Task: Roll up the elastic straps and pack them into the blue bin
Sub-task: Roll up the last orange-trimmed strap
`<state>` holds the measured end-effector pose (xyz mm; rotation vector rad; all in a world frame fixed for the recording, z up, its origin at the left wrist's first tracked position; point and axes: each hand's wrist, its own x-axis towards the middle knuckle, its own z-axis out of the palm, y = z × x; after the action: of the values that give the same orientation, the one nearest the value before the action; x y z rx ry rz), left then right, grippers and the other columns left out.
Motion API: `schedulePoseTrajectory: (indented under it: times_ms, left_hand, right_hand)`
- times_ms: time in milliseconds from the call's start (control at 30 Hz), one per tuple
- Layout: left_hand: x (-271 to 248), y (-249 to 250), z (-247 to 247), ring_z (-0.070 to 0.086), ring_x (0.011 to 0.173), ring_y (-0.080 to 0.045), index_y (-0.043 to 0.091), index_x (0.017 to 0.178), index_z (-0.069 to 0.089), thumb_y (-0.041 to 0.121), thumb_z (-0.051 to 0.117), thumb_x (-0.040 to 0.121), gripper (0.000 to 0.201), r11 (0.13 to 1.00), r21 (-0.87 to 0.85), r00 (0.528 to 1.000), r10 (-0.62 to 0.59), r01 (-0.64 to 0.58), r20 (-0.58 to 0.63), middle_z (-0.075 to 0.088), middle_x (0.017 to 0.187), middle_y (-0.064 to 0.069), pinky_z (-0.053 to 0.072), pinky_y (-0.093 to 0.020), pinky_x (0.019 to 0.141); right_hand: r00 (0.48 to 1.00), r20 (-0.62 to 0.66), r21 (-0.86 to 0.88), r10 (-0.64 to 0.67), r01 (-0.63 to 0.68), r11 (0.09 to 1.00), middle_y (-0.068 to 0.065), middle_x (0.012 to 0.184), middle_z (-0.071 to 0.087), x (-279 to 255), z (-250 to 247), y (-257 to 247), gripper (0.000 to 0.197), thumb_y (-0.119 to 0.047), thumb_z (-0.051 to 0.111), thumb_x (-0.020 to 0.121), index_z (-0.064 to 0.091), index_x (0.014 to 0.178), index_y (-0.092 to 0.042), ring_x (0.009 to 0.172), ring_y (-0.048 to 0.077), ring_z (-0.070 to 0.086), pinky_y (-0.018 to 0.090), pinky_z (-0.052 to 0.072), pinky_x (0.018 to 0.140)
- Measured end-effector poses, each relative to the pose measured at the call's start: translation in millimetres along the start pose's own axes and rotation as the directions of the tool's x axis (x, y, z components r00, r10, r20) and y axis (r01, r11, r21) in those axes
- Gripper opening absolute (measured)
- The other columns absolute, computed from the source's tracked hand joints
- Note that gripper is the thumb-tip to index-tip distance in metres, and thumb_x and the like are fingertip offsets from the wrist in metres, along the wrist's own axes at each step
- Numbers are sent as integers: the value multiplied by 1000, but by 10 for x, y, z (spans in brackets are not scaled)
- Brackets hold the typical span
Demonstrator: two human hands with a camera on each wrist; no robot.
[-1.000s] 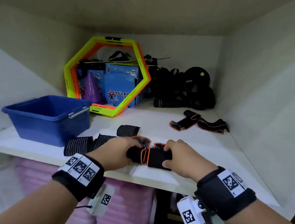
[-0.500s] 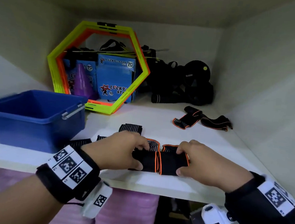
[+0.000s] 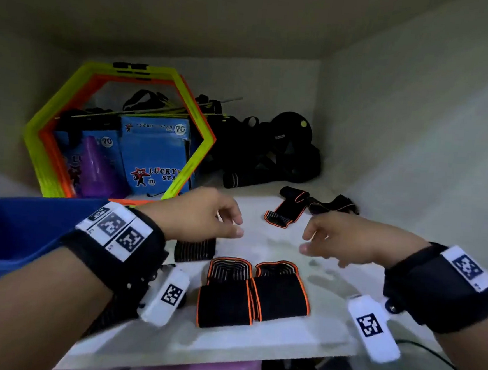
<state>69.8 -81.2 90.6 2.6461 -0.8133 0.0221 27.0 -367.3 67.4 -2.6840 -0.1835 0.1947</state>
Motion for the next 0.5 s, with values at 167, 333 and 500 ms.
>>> schedulePoseTrajectory:
  times_ms: [167,333,500]
  left_hand:
    - [751,-5,-56,64,89,-9,28,97,74,48,71,86,23,998,60,998,-12,9,64,68,93,9,53,-28,76]
    - [1416,46,163,58,93,-11,22,112,72,43,69,89,31,967,254,991,-54,21,124,63,100,9,47,-26,81]
    - [1863,161,433,62,109,-18,22,108,71,36,67,87,26,959,277,977,-115,63,177,67,114,2,51,-33,95]
  right_hand:
    - [971,9,115,238,-237,965,6,111,63,448,-328,406,32,-39,67,91,64,110,-14,92,21,67,39,62,75]
    - [928,-52,-139,368,-372,918,4,84,61,747,-436,722,34,-43,65,84,57,104,-17,77,23,64,31,58,70]
    - [925,-87,-398,371,-373,838,-2,84,71,1106,-520,954,40,-49,59,74,53,102,-20,76,21,72,34,60,79]
